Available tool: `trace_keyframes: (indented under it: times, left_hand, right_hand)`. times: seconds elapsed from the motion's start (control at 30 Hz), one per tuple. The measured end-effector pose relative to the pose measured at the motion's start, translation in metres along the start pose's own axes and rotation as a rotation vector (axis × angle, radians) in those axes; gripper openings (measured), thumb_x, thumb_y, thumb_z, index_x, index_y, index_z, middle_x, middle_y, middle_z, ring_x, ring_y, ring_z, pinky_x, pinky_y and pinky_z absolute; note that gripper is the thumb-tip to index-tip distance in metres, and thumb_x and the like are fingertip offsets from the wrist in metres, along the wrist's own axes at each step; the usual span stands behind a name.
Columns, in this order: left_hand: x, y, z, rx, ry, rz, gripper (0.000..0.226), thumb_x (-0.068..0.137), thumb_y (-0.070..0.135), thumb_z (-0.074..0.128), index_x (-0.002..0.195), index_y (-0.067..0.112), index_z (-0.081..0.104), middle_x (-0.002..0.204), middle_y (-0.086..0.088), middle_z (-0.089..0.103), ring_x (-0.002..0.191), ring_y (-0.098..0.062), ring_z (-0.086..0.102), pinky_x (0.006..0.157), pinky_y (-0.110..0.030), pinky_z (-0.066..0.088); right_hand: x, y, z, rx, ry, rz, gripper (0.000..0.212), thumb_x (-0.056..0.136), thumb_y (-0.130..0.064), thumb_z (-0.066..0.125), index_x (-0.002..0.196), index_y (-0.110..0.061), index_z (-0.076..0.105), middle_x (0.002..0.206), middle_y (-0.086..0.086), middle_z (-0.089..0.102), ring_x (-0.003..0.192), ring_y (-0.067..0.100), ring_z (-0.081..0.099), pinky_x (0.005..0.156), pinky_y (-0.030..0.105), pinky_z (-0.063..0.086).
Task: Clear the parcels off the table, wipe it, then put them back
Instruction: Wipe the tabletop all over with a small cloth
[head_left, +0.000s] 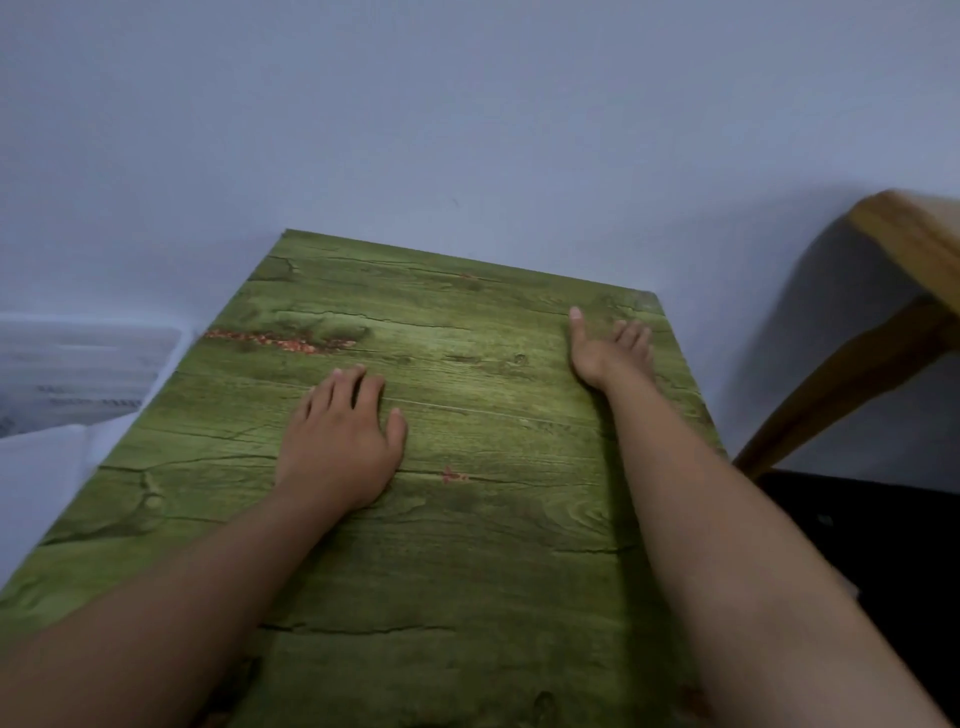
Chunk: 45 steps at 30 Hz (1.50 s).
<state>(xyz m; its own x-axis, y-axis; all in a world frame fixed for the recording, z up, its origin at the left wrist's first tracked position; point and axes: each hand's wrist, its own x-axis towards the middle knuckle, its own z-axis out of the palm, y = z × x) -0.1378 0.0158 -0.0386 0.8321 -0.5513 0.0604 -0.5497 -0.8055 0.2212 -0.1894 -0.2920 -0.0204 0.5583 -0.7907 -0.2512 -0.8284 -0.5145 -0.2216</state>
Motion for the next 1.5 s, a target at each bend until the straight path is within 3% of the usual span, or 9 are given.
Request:
trace_keyframes:
  times: [0.13,0.2,0.43,0.53,0.7,0.97,1.2,1.4,1.5]
  left_hand:
    - [0.0,0.001,-0.001,-0.008,0.008,0.011,0.057,0.098,0.048,0.024,0.148,0.021,0.029,0.158,-0.004,0.023,0.146,-0.021,0.017,0.119,-0.04,0.015]
    - [0.0,0.002,0.0,-0.012,0.016,0.004,0.056,0.098,0.048,0.024,0.148,0.021,0.029,0.158,-0.004,0.023,0.146,-0.021,0.017,0.119,-0.04,0.015]
    - [0.002,0.0,0.003,-0.004,0.018,0.006,0.056,0.098,0.048,0.025,0.148,0.021,0.028,0.157,-0.003,0.024,0.146,-0.021,0.017,0.119,-0.04,0.016]
    - [0.0,-0.001,0.003,-0.009,0.035,-0.001,0.055,0.098,0.048,0.025,0.147,0.021,0.03,0.157,-0.003,0.026,0.146,-0.02,0.018,0.119,-0.039,0.016]
    - [0.0,0.002,0.004,-0.016,0.04,0.008,0.055,0.099,0.047,0.026,0.146,0.021,0.031,0.157,-0.004,0.025,0.146,-0.021,0.018,0.118,-0.04,0.015]
    - [0.001,-0.002,0.004,-0.013,0.03,0.006,0.057,0.098,0.049,0.024,0.148,0.021,0.028,0.158,-0.004,0.023,0.147,-0.02,0.015,0.119,-0.039,0.013]
    - [0.001,-0.003,0.005,-0.003,0.061,0.017,0.056,0.098,0.048,0.027,0.146,0.021,0.032,0.156,-0.004,0.027,0.145,-0.021,0.019,0.118,-0.039,0.016]
    - [0.001,-0.001,0.004,-0.001,0.066,0.014,0.054,0.098,0.048,0.029,0.144,0.021,0.035,0.155,-0.005,0.03,0.144,-0.021,0.024,0.117,-0.04,0.019]
    - [-0.001,0.0,0.003,-0.01,0.061,0.016,0.053,0.098,0.046,0.029,0.143,0.02,0.036,0.154,-0.005,0.031,0.144,-0.021,0.023,0.117,-0.04,0.019]
  right_hand:
    - [-0.012,0.025,0.008,-0.192,-0.024,-0.423,0.093,0.084,-0.077,-0.004,0.154,-0.015,-0.007,0.16,0.002,-0.015,0.147,0.021,-0.015,0.118,0.043,-0.004]
    - [-0.006,0.046,-0.003,-0.204,-0.056,-0.483,0.087,0.088,-0.072,0.0,0.155,-0.017,-0.005,0.161,0.0,-0.013,0.147,0.018,-0.014,0.12,0.043,-0.001]
    - [0.01,-0.006,-0.003,-0.013,0.021,0.041,0.098,0.087,-0.077,-0.001,0.153,-0.005,-0.007,0.161,0.015,-0.012,0.148,0.028,-0.014,0.12,0.043,-0.007]
    - [-0.008,-0.031,0.018,-0.081,0.037,-0.124,0.098,0.086,-0.077,-0.005,0.153,-0.006,-0.008,0.16,0.014,-0.014,0.148,0.028,-0.014,0.117,0.042,-0.007]
    - [-0.017,0.013,0.006,-0.176,-0.051,-0.546,0.082,0.091,-0.068,0.001,0.154,-0.015,-0.004,0.161,0.003,-0.011,0.147,0.016,-0.012,0.115,0.035,-0.004]
    - [0.003,-0.024,0.009,-0.024,-0.001,-0.07,0.093,0.089,-0.072,-0.003,0.153,-0.005,-0.006,0.161,0.014,-0.013,0.148,0.027,-0.014,0.12,0.044,-0.006]
    - [-0.028,0.008,0.013,-0.237,-0.064,-0.662,0.084,0.088,-0.068,-0.001,0.154,-0.017,-0.006,0.16,0.001,-0.014,0.147,0.015,-0.014,0.12,0.04,-0.004]
    - [0.001,-0.013,0.007,-0.106,0.031,-0.183,0.093,0.087,-0.074,-0.004,0.154,-0.009,-0.004,0.162,0.012,-0.01,0.149,0.026,-0.011,0.12,0.045,-0.003]
    - [-0.016,-0.044,0.024,-0.124,0.017,-0.241,0.099,0.083,-0.079,-0.008,0.153,-0.009,-0.007,0.159,0.012,-0.015,0.147,0.028,-0.014,0.12,0.046,-0.004]
